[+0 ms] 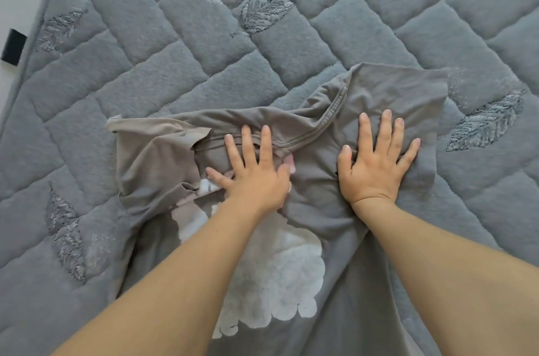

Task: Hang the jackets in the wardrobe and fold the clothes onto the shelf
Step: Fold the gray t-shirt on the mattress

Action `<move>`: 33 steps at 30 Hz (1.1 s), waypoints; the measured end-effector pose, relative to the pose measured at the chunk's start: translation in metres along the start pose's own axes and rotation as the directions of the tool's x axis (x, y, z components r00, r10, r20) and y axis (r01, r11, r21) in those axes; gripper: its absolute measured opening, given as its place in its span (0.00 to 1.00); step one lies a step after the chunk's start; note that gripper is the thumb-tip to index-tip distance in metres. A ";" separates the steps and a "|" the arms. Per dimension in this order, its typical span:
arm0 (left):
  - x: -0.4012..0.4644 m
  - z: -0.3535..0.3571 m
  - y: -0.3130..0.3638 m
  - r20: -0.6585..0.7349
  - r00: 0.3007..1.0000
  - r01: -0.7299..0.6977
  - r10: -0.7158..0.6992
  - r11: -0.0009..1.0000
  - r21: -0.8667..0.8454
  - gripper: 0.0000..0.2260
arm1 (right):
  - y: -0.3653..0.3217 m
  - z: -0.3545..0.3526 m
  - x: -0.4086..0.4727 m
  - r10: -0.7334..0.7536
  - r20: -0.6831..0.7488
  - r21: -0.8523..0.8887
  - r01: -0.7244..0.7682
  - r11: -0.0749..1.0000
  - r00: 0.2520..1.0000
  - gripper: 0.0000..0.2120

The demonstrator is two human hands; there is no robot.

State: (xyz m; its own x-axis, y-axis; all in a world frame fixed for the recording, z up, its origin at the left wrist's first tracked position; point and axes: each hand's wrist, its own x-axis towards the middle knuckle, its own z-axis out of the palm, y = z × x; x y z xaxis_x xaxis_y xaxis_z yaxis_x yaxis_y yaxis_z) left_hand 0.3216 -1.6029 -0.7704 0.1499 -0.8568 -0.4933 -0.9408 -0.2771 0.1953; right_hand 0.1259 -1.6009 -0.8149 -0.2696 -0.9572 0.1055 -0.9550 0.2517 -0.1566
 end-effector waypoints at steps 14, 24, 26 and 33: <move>0.015 0.024 -0.001 0.017 1.000 0.023 -0.024 0.999 0.030 0.31 | -0.002 -0.005 0.001 0.006 0.049 -0.047 -0.004 0.999 0.999 0.30; 0.014 0.010 -0.004 0.120 0.993 0.000 -0.003 1.000 0.029 0.31 | 0.052 -0.051 -0.001 0.327 0.025 0.140 -0.327 0.935 0.945 0.34; 0.012 0.005 -0.003 0.152 0.988 0.005 -0.013 0.999 0.049 0.32 | 0.070 -0.065 -0.005 0.470 0.158 0.055 -0.483 0.874 0.869 0.32; -0.005 -0.023 0.044 0.055 0.989 0.131 -0.139 0.983 0.127 0.32 | 0.090 -0.110 0.008 0.363 0.506 0.451 -0.599 0.661 0.782 0.06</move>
State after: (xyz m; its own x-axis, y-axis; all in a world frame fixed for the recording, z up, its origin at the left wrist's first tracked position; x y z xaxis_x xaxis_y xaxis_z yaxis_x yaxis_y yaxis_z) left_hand 0.2863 -1.6214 -0.7397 0.2618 -0.7849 -0.5616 -0.9441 -0.3289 0.0195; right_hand 0.0240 -1.5698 -0.7203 -0.4953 -0.7295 -0.4717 -0.4141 0.6756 -0.6100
